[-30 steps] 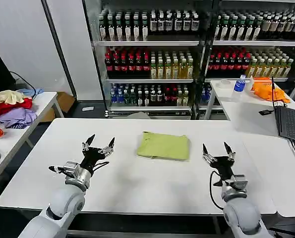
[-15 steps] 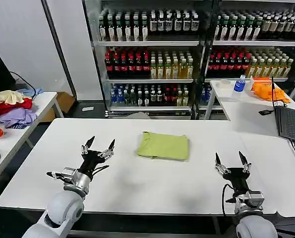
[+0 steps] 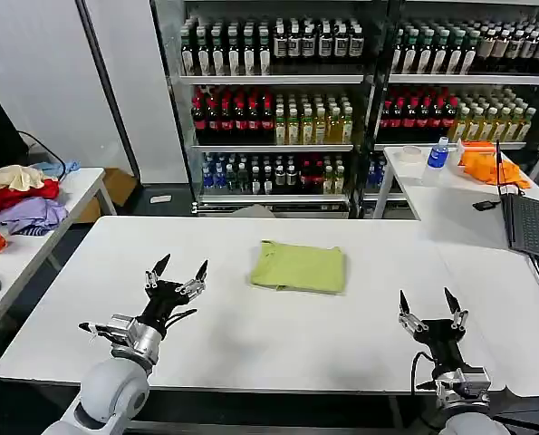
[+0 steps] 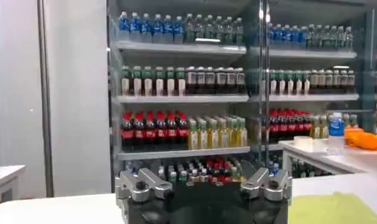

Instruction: Fold and organize the clothes.

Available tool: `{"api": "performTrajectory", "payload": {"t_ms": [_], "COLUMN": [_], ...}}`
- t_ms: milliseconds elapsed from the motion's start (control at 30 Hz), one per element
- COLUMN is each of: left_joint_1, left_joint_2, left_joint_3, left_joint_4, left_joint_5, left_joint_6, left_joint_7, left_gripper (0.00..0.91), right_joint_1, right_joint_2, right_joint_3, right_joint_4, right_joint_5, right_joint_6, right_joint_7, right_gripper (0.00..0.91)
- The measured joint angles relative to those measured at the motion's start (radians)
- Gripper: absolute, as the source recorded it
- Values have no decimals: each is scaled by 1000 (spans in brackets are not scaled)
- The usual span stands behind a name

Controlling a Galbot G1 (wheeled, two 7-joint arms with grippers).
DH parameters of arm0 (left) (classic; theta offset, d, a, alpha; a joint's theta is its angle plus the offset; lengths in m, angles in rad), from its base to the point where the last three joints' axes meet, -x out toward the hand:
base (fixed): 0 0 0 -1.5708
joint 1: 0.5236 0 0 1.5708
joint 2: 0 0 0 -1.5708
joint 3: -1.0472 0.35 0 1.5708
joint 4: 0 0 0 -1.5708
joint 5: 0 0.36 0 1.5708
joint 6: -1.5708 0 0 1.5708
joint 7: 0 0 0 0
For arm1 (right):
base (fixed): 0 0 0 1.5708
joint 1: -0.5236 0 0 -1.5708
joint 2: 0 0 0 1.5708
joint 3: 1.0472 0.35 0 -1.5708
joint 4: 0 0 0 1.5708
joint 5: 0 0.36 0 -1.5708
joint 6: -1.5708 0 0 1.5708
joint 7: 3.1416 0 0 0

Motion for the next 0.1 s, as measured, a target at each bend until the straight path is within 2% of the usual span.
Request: {"api": "performTrajectory", "payload": {"t_ms": [100], "left_joint_1": [11], "left_joint_2": [3], "left_joint_3": [-7], "left_joint_4": [-10], "left_joint_5": [1], "left_joint_6": [0], "left_joint_7": [0], "left_gripper": [907], "right_joint_1": [-10], "right_joint_2": [2], "right_joint_3": [5], "right_joint_4": [8], "right_joint_5": [-3], "right_joint_6": [0], "right_joint_7": [-1], "right_gripper": [907]}}
